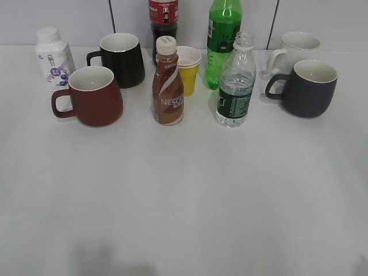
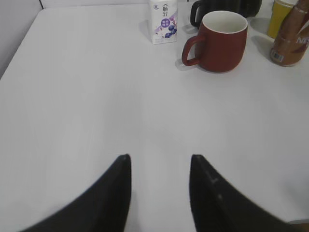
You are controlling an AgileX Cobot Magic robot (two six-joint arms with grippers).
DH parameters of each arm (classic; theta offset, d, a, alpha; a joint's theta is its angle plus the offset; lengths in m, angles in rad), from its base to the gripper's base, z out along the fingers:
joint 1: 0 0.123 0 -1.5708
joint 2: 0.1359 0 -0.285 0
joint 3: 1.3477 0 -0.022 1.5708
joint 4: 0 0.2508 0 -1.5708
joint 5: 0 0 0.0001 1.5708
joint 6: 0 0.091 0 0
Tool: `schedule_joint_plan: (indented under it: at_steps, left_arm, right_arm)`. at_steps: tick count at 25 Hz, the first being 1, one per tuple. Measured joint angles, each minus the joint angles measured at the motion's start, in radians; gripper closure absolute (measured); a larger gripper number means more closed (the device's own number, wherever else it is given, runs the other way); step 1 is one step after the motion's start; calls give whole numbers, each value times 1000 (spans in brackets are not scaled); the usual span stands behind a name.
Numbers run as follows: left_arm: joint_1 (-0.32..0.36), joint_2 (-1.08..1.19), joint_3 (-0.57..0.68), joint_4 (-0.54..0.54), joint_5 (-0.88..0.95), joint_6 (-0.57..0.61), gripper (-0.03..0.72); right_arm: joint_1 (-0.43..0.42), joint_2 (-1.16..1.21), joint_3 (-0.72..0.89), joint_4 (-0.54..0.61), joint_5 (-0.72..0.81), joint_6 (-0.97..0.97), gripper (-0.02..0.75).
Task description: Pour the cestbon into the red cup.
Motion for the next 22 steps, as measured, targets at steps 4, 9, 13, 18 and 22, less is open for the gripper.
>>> schedule_joint_plan:
  at_steps: [4, 9, 13, 18, 22]
  left_arm:
    - [0, 0, 0, 0, 0, 0, 379]
    - [0, 0, 0, 0, 0, 0, 379]
    - [0, 0, 0, 0, 0, 0, 379]
    - [0, 0, 0, 0, 0, 0, 379]
    - [0, 0, 0, 0, 0, 0, 379]
  right_arm:
    - [0, 0, 0, 0, 0, 0, 204]
    - [0, 0, 0, 0, 0, 0, 204]
    - [0, 0, 0, 0, 0, 0, 204]
    - [0, 0, 0, 0, 0, 0, 204]
    - [0, 0, 0, 0, 0, 0, 204]
